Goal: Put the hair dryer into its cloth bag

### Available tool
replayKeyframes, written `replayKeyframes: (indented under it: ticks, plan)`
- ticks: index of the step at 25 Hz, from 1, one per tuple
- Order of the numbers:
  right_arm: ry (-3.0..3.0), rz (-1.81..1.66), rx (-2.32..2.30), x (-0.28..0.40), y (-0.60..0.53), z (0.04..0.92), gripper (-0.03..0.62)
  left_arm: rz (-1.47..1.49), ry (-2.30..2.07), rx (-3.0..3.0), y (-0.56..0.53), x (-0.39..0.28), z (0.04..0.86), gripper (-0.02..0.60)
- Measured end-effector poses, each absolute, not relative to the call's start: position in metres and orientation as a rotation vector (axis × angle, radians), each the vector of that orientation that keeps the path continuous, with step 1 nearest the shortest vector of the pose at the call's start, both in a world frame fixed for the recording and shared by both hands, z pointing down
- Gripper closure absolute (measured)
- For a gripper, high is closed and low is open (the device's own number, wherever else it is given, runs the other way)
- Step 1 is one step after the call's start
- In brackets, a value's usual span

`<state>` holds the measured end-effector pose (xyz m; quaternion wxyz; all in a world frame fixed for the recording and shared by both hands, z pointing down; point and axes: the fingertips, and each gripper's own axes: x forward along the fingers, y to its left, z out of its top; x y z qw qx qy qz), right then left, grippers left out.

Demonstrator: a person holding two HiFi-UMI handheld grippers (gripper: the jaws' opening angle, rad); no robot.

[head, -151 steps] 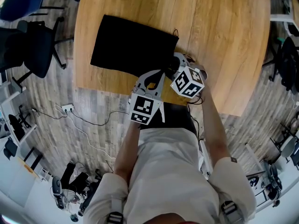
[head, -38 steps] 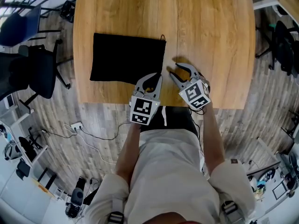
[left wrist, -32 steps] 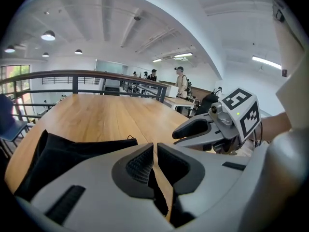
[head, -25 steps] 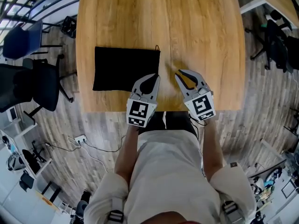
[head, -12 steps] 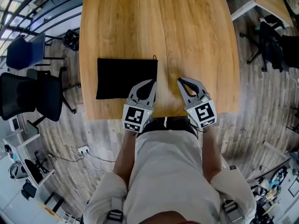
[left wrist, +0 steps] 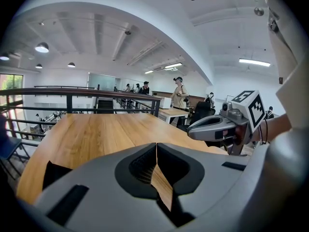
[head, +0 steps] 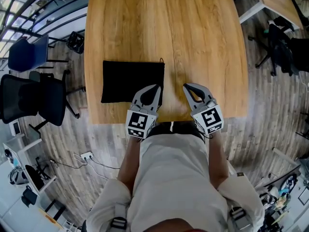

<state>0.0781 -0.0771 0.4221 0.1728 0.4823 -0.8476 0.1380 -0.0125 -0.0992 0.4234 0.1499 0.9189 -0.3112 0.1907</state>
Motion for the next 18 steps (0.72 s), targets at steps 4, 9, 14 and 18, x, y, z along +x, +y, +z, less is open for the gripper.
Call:
replayKeyframes:
  ticks: [4, 9, 14, 18]
  plan:
    - [-2.408, 0.393, 1.358, 0.073, -0.078, 0.424, 0.574, 0.542, -0.894, 2.642, -0.101, -0.015, 0.424, 0.557]
    - [-2.413, 0.39, 1.345, 0.068, -0.076, 0.424, 0.574, 0.537, -0.892, 2.644, -0.098, -0.016, 0.423, 0.557]
    - [-2.41, 0.387, 1.334, 0.065, -0.073, 0.426, 0.574, 0.533, -0.89, 2.644, -0.096, -0.017, 0.424, 0.557]
    - [-2.399, 0.401, 1.326, 0.066, -0.069, 0.431, 0.574, 0.532, -0.89, 2.645, -0.094, -0.017, 0.424, 0.558]
